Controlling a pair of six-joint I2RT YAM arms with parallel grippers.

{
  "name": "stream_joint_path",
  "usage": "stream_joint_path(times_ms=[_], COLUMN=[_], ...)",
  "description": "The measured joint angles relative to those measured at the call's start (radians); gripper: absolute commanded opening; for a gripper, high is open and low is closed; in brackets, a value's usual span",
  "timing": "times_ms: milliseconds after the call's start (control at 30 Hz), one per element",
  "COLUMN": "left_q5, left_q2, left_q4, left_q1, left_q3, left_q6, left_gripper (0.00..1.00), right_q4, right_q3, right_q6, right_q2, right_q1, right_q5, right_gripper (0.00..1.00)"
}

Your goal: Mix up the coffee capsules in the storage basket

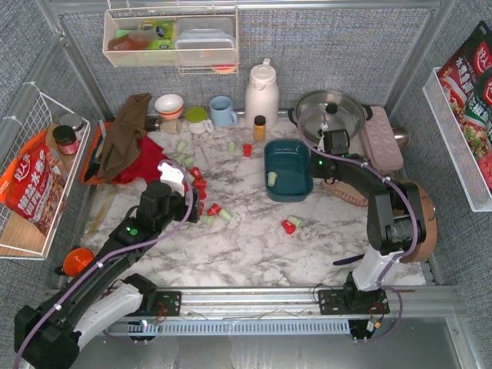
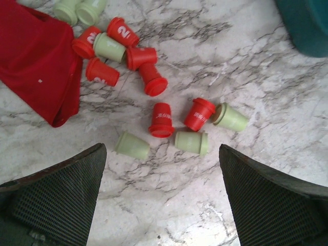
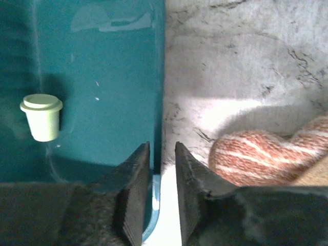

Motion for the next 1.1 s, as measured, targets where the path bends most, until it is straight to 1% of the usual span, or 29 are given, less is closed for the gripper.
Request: stream_joint_path(times_ms=[167, 200, 267, 433, 500, 700, 733, 800, 900, 967, 1100], left_q5=[0.031, 0.042, 0.045, 0.055, 0.063, 0.064, 0.064, 0.065, 0.072, 0.079, 0.099], left_q2=[0.016, 0.02, 0.024, 0.008, -0.005, -0.064, -0.077, -0.109, -0.155, -0.187, -0.244], left_q4=[0.043, 0.05, 0.061, 0.058, 0.06, 0.062, 0.066, 0.075, 0.092, 0.103, 0.116], left_q1=[0.0, 0.0, -0.002, -0.001, -0.001, -0.001, -0.001, -0.001, -0.001, -0.001, -0.001], left_q3=[-0.006, -0.006, -0.003, 0.056, 0.087, 0.11, 0.105, 0.085, 0.039, 0.008, -0.019], left_q6=[-0.027, -0.03, -0.035, -0.024, -0.002, 0.084, 0.097, 0.12, 0.139, 0.153, 0.164], left_gripper=[0.99, 0.99, 0.99, 0.99, 0.99, 0.99, 0.99, 0.99, 0.99, 0.99, 0.99], right_q4=[-0.056, -0.073, -0.085, -0.09, -0.105, -0.138, -0.138, -0.142, -0.156, -0.178, -0.239], right_q3=[0.003, 0.002, -0.02, -0.13, -0.182, -0.278, -0.294, -0.319, -0.338, -0.335, -0.284], right_q6=[-0.063, -0.072, -0.092, -0.142, -0.165, -0.291, -0.322, -0.399, -0.534, -0.6, -0.677], right_q2=[-0.011, -0.026, -0.087, -0.32, -0.402, -0.55, -0.559, -0.56, -0.535, -0.5, -0.429], right_q1=[-0.019, -0.018, -0.007, 0.075, 0.124, 0.253, 0.274, 0.318, 0.367, 0.377, 0.378], right_q5=[-0.019, -0.021, -0.024, -0.001, 0.0, -0.034, -0.046, -0.08, -0.142, -0.159, -0.152], right_gripper=[0.47, 0.49, 0.51, 0.51, 0.49, 0.44, 0.44, 0.4, 0.37, 0.36, 0.37])
